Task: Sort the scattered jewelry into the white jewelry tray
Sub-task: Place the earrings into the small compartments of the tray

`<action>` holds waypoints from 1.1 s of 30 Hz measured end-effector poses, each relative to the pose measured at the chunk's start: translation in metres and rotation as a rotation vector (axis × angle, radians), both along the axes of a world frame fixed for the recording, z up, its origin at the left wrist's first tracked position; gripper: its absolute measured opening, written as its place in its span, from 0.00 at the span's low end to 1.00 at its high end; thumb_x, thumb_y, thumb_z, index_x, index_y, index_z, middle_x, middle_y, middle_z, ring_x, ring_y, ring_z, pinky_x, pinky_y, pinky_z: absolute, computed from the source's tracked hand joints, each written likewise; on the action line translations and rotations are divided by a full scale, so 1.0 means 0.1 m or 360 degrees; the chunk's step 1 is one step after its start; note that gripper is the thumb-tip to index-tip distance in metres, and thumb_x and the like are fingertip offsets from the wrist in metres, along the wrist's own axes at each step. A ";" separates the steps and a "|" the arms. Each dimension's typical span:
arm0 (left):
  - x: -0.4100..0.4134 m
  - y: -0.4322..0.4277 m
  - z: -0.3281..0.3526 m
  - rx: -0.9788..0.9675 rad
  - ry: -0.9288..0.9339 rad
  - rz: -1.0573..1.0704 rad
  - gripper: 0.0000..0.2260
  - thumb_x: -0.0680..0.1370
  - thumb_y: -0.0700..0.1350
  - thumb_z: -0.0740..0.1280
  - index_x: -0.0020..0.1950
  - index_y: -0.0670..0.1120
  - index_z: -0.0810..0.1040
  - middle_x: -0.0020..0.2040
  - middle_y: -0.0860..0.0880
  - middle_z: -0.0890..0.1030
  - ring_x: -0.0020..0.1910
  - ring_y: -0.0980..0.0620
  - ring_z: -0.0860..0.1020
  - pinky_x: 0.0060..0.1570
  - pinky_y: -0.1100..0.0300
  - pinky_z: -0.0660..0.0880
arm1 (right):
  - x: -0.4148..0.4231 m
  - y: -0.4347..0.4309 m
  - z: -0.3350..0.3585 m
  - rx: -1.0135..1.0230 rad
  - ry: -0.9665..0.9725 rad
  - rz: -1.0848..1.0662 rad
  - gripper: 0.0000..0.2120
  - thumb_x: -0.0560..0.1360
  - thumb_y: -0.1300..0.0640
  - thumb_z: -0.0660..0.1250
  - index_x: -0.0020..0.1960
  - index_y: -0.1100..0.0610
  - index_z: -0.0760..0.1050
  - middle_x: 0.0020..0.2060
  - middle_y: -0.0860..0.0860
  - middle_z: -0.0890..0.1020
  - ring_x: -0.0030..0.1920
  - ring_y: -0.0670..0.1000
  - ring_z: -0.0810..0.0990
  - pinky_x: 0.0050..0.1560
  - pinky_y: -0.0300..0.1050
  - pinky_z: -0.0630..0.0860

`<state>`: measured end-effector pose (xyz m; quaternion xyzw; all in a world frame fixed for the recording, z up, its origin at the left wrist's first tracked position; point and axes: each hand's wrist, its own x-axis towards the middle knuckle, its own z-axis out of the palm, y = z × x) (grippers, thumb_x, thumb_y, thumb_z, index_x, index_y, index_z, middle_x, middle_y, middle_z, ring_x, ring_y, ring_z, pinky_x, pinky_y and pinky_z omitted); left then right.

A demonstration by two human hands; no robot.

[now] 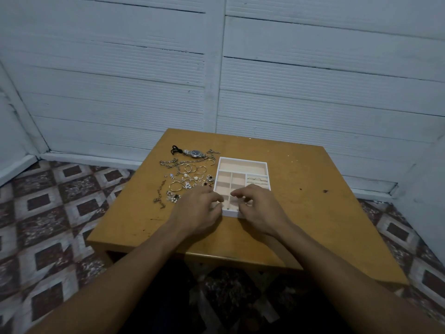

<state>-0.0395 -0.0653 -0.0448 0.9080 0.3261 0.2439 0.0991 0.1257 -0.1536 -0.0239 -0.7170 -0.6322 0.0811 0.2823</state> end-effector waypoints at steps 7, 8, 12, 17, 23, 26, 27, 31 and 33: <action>-0.60 0.24 -0.06 -0.0048 0.0039 0.0166 0.13 0.79 0.51 0.64 0.60 0.50 0.81 0.53 0.51 0.80 0.52 0.54 0.72 0.50 0.59 0.69 | -0.50 0.49 -0.01 -0.0088 -0.0278 0.0124 0.14 0.75 0.51 0.65 0.60 0.48 0.79 0.56 0.48 0.81 0.57 0.53 0.74 0.57 0.52 0.69; -0.68 0.28 -0.08 -0.0072 0.0041 0.0195 0.13 0.79 0.51 0.63 0.60 0.50 0.80 0.53 0.51 0.80 0.52 0.54 0.73 0.51 0.58 0.70 | -0.58 0.56 -0.03 -0.0103 -0.0347 0.0140 0.14 0.76 0.50 0.66 0.60 0.47 0.78 0.56 0.47 0.81 0.58 0.53 0.73 0.57 0.52 0.68; -0.91 0.38 -0.13 -0.0106 0.0027 0.0274 0.13 0.79 0.51 0.63 0.60 0.51 0.80 0.53 0.52 0.80 0.52 0.55 0.72 0.51 0.59 0.69 | -0.76 0.77 -0.08 -0.0150 -0.0510 0.0182 0.12 0.77 0.47 0.64 0.59 0.46 0.78 0.55 0.48 0.79 0.60 0.54 0.72 0.58 0.54 0.66; -1.09 0.43 -0.15 -0.0103 0.0045 0.0341 0.13 0.79 0.53 0.62 0.60 0.52 0.80 0.55 0.53 0.79 0.54 0.54 0.72 0.53 0.58 0.69 | -0.87 0.94 -0.09 -0.0294 -0.0571 0.0190 0.08 0.76 0.48 0.66 0.54 0.46 0.80 0.55 0.48 0.80 0.60 0.54 0.70 0.59 0.54 0.66; -1.16 0.53 -0.12 -0.0066 0.0056 0.0325 0.12 0.79 0.51 0.63 0.58 0.51 0.81 0.54 0.52 0.80 0.53 0.54 0.73 0.53 0.58 0.69 | -0.91 1.06 -0.03 -0.0534 -0.0699 0.0285 0.09 0.76 0.53 0.60 0.48 0.52 0.79 0.48 0.52 0.81 0.59 0.55 0.70 0.64 0.58 0.64; -1.12 0.57 -0.07 -0.0130 -0.0002 0.0332 0.12 0.79 0.51 0.63 0.58 0.49 0.81 0.53 0.52 0.80 0.54 0.53 0.74 0.53 0.57 0.70 | -0.93 1.05 0.00 -0.0544 -0.0774 0.0349 0.09 0.75 0.53 0.58 0.48 0.55 0.75 0.49 0.53 0.78 0.57 0.55 0.69 0.64 0.58 0.64; -1.09 0.58 -0.04 -0.0179 -0.0077 0.0340 0.13 0.79 0.50 0.63 0.58 0.48 0.82 0.53 0.51 0.80 0.54 0.52 0.75 0.53 0.57 0.71 | -0.92 1.04 0.02 -0.0512 -0.0697 0.0350 0.07 0.75 0.53 0.58 0.47 0.55 0.73 0.47 0.53 0.77 0.55 0.54 0.69 0.61 0.57 0.65; -0.90 0.59 0.08 -0.0517 -0.0531 0.0452 0.14 0.80 0.51 0.63 0.59 0.46 0.82 0.55 0.51 0.82 0.53 0.56 0.76 0.51 0.62 0.69 | -0.81 1.00 0.17 -0.0488 -0.0227 0.0404 0.04 0.77 0.55 0.59 0.45 0.55 0.69 0.40 0.52 0.76 0.44 0.54 0.73 0.45 0.51 0.71; -0.82 0.58 0.11 -0.0610 -0.0681 0.0440 0.15 0.81 0.54 0.62 0.58 0.47 0.83 0.54 0.51 0.83 0.53 0.55 0.78 0.50 0.62 0.70 | -0.75 0.96 0.28 -0.0473 -0.0070 0.0425 0.04 0.77 0.56 0.60 0.46 0.57 0.71 0.41 0.53 0.79 0.41 0.53 0.75 0.43 0.51 0.73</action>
